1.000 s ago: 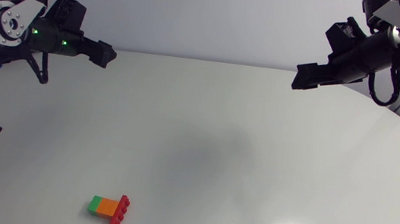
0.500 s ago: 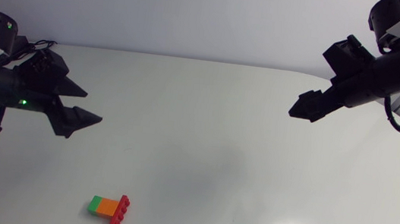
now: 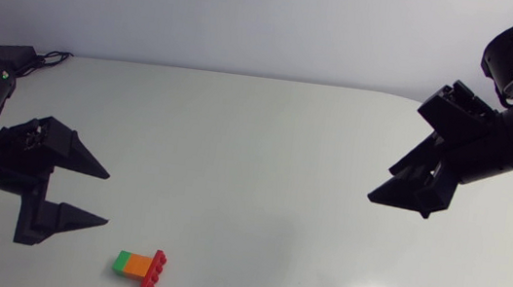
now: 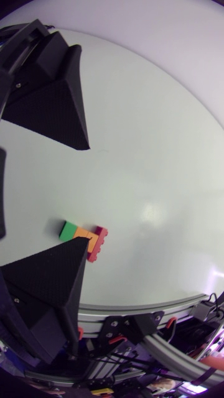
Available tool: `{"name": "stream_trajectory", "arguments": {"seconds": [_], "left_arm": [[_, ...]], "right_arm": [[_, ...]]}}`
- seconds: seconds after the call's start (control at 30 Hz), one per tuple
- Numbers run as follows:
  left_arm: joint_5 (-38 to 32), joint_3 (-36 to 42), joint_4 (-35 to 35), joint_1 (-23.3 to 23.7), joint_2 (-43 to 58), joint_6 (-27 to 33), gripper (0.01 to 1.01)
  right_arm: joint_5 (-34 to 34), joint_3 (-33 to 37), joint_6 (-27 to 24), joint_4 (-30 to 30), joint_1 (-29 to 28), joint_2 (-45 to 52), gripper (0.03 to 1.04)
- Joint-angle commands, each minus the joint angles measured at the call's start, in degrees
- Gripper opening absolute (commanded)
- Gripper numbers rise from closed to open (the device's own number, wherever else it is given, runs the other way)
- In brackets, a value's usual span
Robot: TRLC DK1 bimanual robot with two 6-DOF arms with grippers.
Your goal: Disassemble duplo
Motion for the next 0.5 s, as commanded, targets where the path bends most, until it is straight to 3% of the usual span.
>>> {"name": "stream_trajectory", "arguments": {"seconds": [0.0, 0.3, 0.47], "left_arm": [[0.9, -1.2, -3.4, 0.7, -0.7, 7.6, 0.967], [0.9, -2.5, -12.8, 4.6, -1.2, 24.2, 0.967], [0.9, -5.5, -12.6, 5.3, -1.3, 29.7, 0.959]], "right_arm": [[-1.0, -2.0, -4.1, -2.4, 0.7, -1.3, 1.00], [-4.1, -3.9, -14.3, -12.8, 4.2, -5.3, 1.00], [-6.4, -4.2, -20.1, -18.7, 4.2, -6.4, 1.00]]}}
